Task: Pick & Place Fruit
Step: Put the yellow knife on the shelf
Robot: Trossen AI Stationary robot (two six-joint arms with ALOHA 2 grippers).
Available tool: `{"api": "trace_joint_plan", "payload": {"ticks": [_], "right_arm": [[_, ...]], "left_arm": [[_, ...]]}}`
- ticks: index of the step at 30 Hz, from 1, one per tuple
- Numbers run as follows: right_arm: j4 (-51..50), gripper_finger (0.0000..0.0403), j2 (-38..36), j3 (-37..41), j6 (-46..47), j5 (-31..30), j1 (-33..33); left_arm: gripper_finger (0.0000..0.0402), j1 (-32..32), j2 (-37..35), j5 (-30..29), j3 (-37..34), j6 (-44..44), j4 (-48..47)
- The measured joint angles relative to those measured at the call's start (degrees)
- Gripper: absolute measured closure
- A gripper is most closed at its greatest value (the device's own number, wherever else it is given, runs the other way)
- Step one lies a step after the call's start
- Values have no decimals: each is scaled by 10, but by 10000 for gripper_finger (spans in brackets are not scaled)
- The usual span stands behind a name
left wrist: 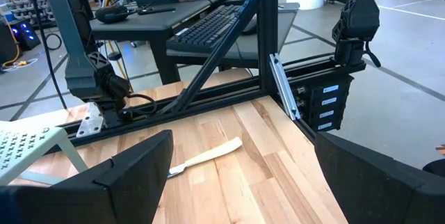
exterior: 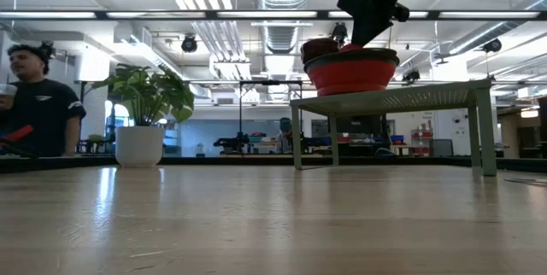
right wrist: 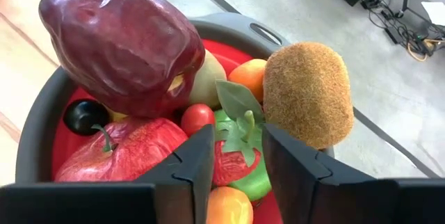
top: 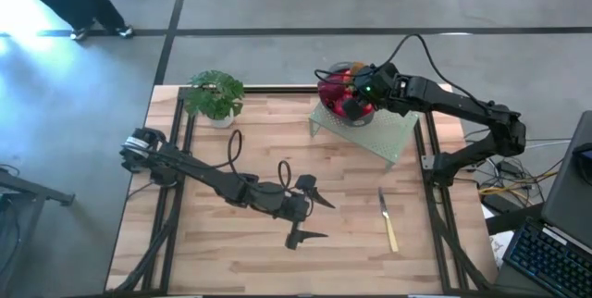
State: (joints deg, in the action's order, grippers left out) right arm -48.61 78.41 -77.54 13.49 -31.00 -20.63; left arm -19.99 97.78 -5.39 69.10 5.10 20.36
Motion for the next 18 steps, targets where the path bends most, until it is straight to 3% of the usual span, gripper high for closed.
{"api": "trace_joint_plan", "payload": {"ticks": [10, 18], "right_arm": [[-23, 255, 0, -23, 0, 10, 2], [-109, 267, -1, -77, 46, 43, 34]], "left_arm": [[46, 0, 0, 0, 0, 0, 0], [46, 0, 0, 0, 0, 0, 0]]}}
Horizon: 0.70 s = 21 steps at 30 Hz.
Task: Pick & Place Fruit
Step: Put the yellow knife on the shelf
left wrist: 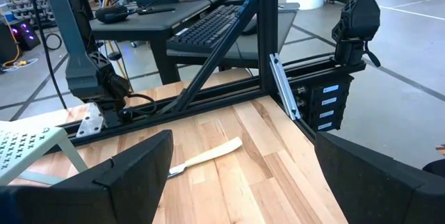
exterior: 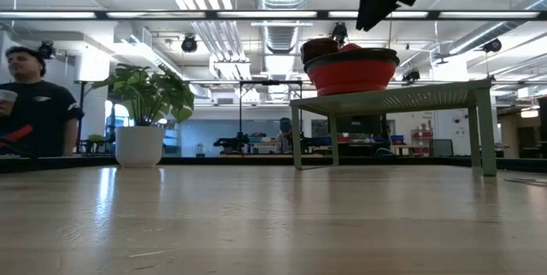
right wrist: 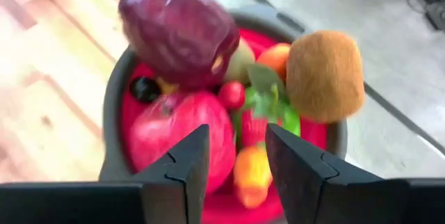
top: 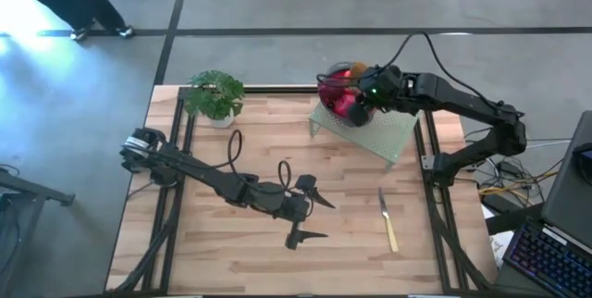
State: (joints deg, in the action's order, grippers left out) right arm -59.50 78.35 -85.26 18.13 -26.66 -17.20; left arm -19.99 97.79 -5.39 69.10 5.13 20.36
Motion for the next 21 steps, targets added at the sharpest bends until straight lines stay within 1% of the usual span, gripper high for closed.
{"api": "trace_joint_plan", "payload": {"ticks": [3, 7, 11, 14, 16, 21], "right_arm": [[-53, 282, 0, -24, 29, 0, 23], [-109, 304, -1, -43, 83, 1, 74], [-160, 327, 0, -46, 150, 9, 144], [-194, 342, 0, -45, 213, 45, 197], [-207, 350, 0, -42, 261, 64, 237], [-211, 360, 0, -28, 367, 68, 344]], "left_arm": [[46, 0, 0, 0, 0, 0, 0], [46, 0, 0, 0, 0, 0, 0], [46, 0, 0, 0, 0, 0, 0], [46, 0, 0, 0, 0, 0, 0], [46, 0, 0, 0, 0, 0, 0], [46, 0, 0, 0, 0, 0, 0]]}}
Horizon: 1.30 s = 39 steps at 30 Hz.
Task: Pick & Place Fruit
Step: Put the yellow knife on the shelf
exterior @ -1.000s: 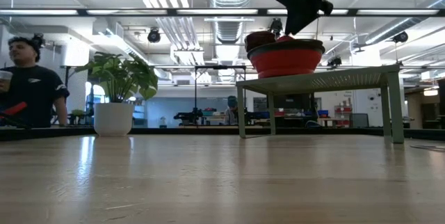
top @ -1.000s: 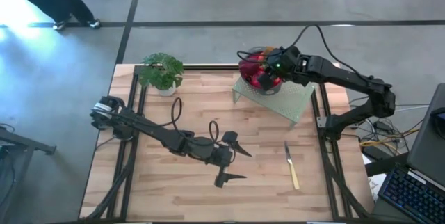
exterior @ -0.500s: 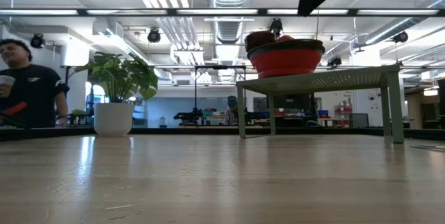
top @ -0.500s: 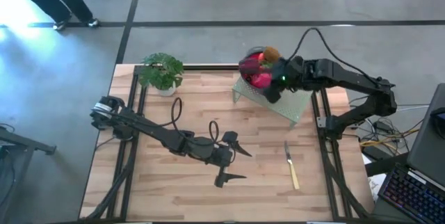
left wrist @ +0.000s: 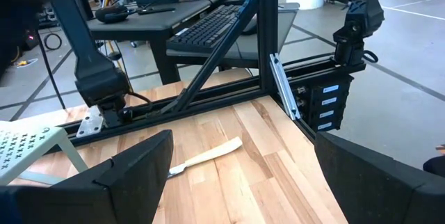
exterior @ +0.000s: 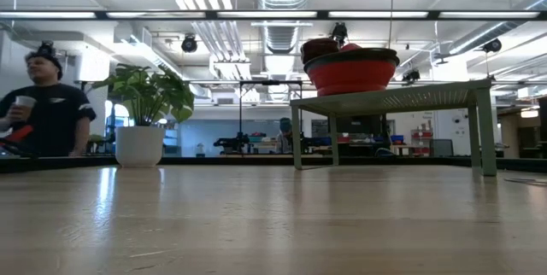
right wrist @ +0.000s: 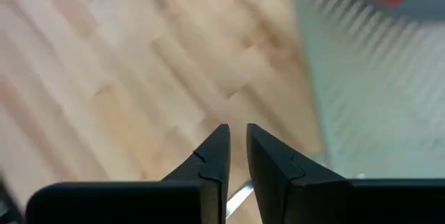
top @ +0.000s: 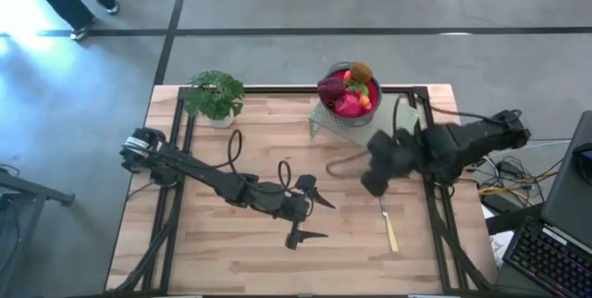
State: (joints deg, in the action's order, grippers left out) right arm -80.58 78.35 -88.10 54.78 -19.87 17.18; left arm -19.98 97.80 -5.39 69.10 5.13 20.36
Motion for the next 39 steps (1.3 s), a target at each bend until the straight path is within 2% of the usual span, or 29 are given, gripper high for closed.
{"api": "trace_joint_plan", "payload": {"ticks": [5, 10, 16, 21, 26, 39], "right_arm": [[-1, 356, 3, 31, 111, -11, 102], [-2, 347, 9, 82, 266, -8, 190], [2, 326, 33, 127, 420, 43, 273], [4, 302, 71, 144, 499, 77, 316], [23, 272, 113, 147, 546, 104, 336], [118, 200, 214, 153, 541, 145, 345]], "left_arm": [[46, 0, 0, 0, 0, 0, 0], [46, 0, 0, 0, 0, 0, 0], [46, 0, 0, 0, 0, 0, 0], [46, 0, 0, 0, 0, 0, 0], [46, 0, 0, 0, 0, 0, 0], [46, 0, 0, 0, 0, 0, 0]]}}
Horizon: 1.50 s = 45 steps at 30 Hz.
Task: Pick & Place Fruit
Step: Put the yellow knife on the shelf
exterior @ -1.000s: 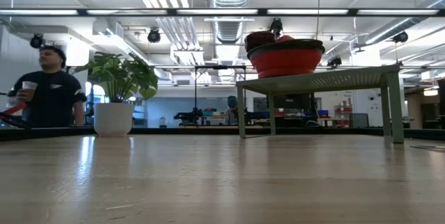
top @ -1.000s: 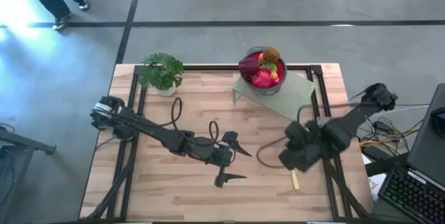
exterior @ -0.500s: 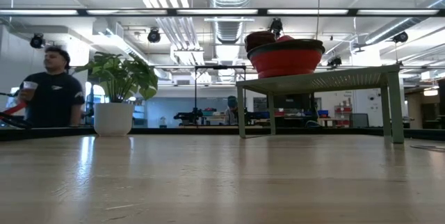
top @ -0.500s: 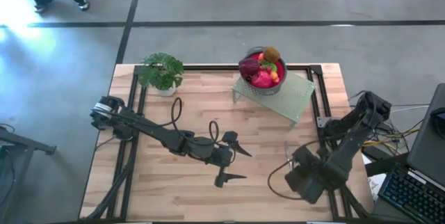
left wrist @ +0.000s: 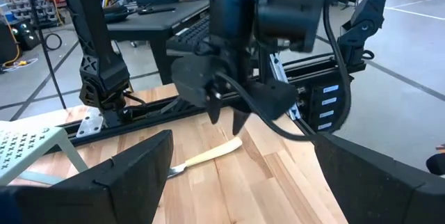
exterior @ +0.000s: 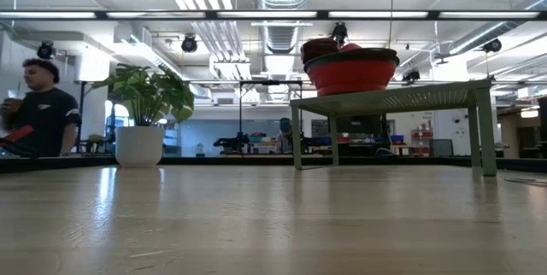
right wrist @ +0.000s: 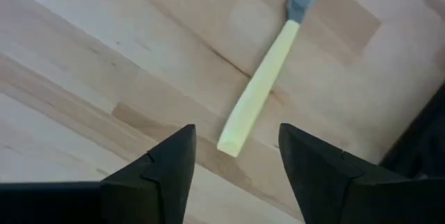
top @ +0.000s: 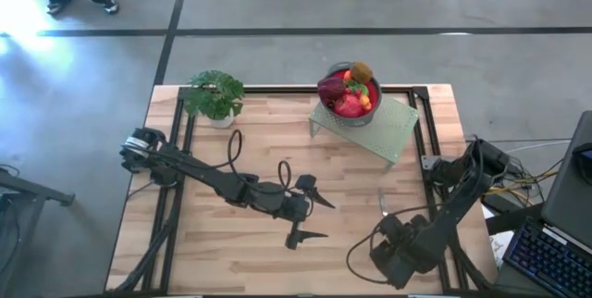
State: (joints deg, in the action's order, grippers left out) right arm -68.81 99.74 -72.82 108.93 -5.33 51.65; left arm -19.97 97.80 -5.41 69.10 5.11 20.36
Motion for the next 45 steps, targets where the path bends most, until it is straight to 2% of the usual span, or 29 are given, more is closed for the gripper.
{"api": "trace_joint_plan", "payload": {"ticks": [9, 17, 24, 28, 33, 41, 45], "right_arm": [[30, 209, 32, 19, 17, 13, 4], [109, 221, 33, 80, 45, 13, 17], [220, 208, 28, 150, 56, 14, 19], [231, 209, 28, 161, 56, 11, 20], [228, 243, 29, 153, 51, 11, 20], [222, 324, 31, 138, 36, 11, 20], [225, 333, 33, 126, 8, 14, 20]], "left_arm": [[46, 0, 0, 0, 0, 0, 0], [46, 0, 0, 0, 0, 0, 0], [46, 0, 0, 0, 0, 0, 0], [46, 0, 0, 0, 0, 0, -1], [46, 0, 0, 0, 0, 0, -1], [46, 0, 0, 0, 0, 0, 0], [46, 0, 0, 0, 0, 0, -1]]}}
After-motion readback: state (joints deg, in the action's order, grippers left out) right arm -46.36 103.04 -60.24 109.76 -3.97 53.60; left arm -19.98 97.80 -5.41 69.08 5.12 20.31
